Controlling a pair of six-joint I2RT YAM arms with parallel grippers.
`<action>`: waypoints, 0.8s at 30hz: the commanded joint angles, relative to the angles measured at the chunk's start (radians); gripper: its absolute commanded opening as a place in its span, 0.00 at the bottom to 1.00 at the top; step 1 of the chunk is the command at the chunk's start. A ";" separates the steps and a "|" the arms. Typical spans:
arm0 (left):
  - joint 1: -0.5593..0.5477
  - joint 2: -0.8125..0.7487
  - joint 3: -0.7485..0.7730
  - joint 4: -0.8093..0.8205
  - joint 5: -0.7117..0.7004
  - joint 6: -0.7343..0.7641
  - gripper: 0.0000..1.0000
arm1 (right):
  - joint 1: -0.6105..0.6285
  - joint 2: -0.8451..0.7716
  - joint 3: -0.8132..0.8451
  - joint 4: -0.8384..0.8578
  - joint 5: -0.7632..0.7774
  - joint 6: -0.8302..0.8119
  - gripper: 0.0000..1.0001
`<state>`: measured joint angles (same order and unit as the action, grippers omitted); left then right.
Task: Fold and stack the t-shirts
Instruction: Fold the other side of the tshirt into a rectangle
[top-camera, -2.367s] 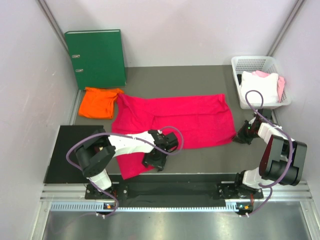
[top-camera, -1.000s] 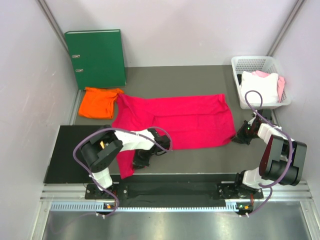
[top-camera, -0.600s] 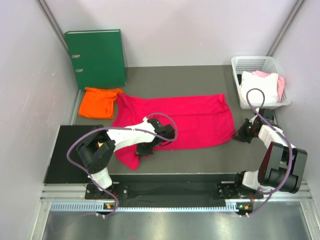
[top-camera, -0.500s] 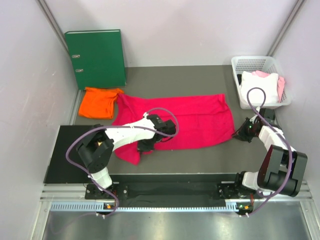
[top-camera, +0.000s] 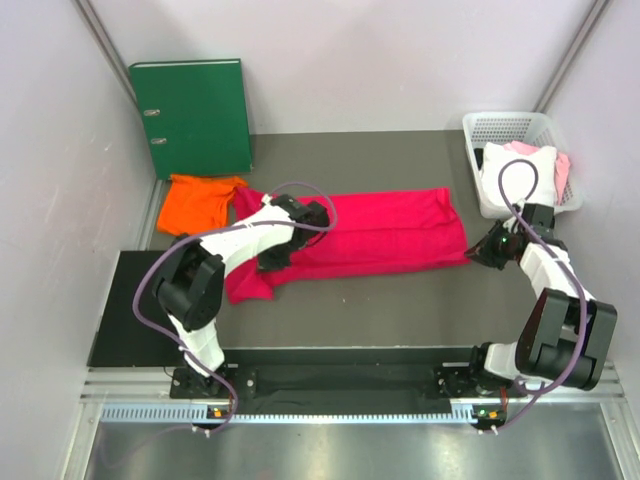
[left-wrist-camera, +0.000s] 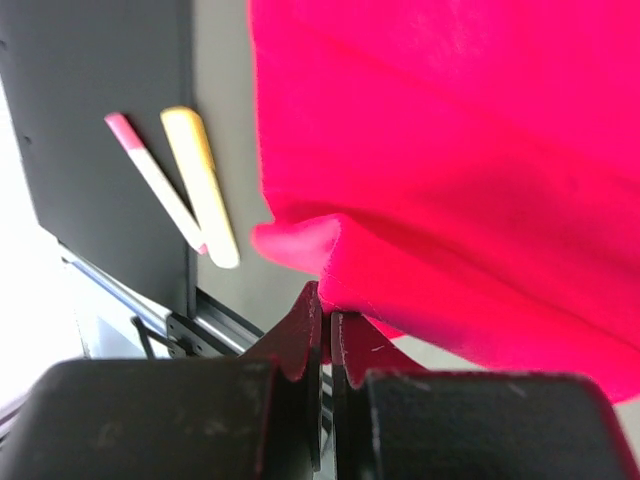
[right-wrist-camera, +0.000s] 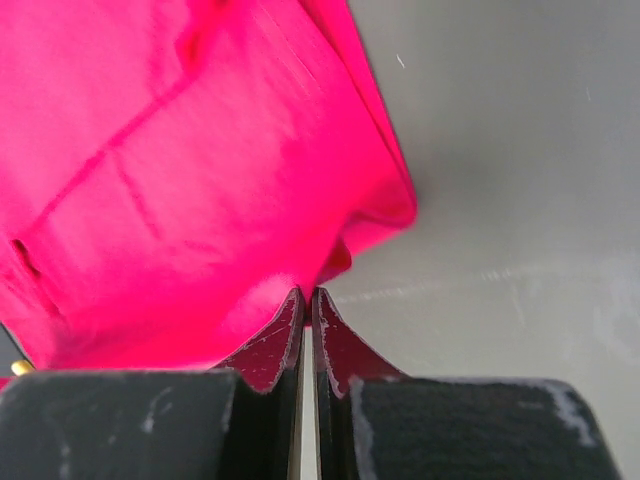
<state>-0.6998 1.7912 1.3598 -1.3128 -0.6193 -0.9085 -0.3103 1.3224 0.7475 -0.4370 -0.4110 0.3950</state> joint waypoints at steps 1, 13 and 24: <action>0.054 -0.003 0.076 -0.072 -0.079 0.078 0.00 | 0.017 0.020 0.075 0.061 -0.014 0.010 0.00; 0.117 0.241 0.416 -0.086 -0.198 0.201 0.00 | 0.086 0.156 0.180 0.110 0.027 0.016 0.00; 0.157 0.307 0.510 -0.066 -0.209 0.237 0.00 | 0.134 0.273 0.283 0.115 0.084 0.025 0.00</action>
<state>-0.5560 2.0930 1.8145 -1.3392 -0.7830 -0.6949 -0.1947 1.5642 0.9710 -0.3603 -0.3584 0.4141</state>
